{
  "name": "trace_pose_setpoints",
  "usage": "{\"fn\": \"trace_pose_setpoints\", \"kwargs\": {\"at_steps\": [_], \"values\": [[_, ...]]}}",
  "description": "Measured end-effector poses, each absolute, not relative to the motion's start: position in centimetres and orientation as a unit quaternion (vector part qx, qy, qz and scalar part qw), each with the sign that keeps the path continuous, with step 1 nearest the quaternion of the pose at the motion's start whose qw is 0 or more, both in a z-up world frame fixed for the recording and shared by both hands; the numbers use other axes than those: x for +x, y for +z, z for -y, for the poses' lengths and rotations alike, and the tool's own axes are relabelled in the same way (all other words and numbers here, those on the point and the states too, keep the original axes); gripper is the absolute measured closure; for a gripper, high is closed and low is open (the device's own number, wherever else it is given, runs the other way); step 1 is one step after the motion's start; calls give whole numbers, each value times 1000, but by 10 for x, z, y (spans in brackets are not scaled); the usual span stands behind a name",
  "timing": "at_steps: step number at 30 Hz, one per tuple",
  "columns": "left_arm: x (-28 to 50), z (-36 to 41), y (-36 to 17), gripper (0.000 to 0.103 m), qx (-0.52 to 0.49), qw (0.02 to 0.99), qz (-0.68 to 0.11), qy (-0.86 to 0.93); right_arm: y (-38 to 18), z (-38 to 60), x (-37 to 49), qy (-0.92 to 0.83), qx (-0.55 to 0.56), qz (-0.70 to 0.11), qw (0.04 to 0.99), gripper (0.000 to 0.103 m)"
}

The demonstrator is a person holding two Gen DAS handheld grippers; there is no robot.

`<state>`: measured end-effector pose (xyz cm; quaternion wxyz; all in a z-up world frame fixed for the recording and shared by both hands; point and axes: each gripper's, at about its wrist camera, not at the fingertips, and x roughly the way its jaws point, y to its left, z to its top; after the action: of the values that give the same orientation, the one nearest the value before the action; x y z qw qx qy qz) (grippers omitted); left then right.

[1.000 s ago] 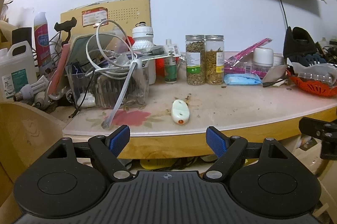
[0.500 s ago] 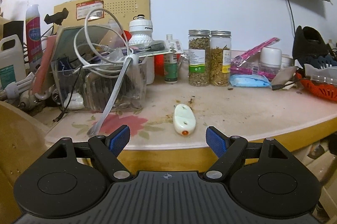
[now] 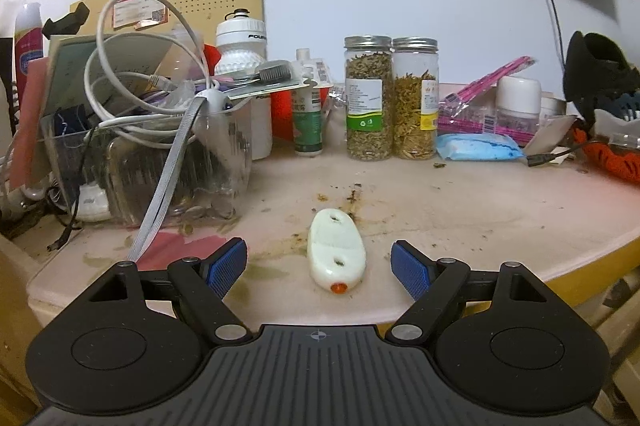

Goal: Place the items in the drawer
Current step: 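Close the left gripper around the white orange-tipped object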

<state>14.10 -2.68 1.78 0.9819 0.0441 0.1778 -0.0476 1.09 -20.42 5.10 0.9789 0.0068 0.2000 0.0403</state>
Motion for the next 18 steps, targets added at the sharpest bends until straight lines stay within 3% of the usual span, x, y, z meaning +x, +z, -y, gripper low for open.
{"fn": "trace_pose_setpoints", "kwargs": {"at_steps": [5,6,7,9,18], "values": [[147,25,15,26,35,982,-179,-44,49,203,13,47,8,-204,978,0],[147,26,14,34,36,983,-176,-45,49,203,14,48,12,-206,977,0],[146,27,14,51,38,983,-174,-46,49,204,14,48,18,-208,977,0],[144,28,14,74,41,984,-169,-50,49,204,14,48,22,-208,977,0],[142,26,13,74,36,985,-159,-57,48,204,13,51,20,-209,976,0]]}}
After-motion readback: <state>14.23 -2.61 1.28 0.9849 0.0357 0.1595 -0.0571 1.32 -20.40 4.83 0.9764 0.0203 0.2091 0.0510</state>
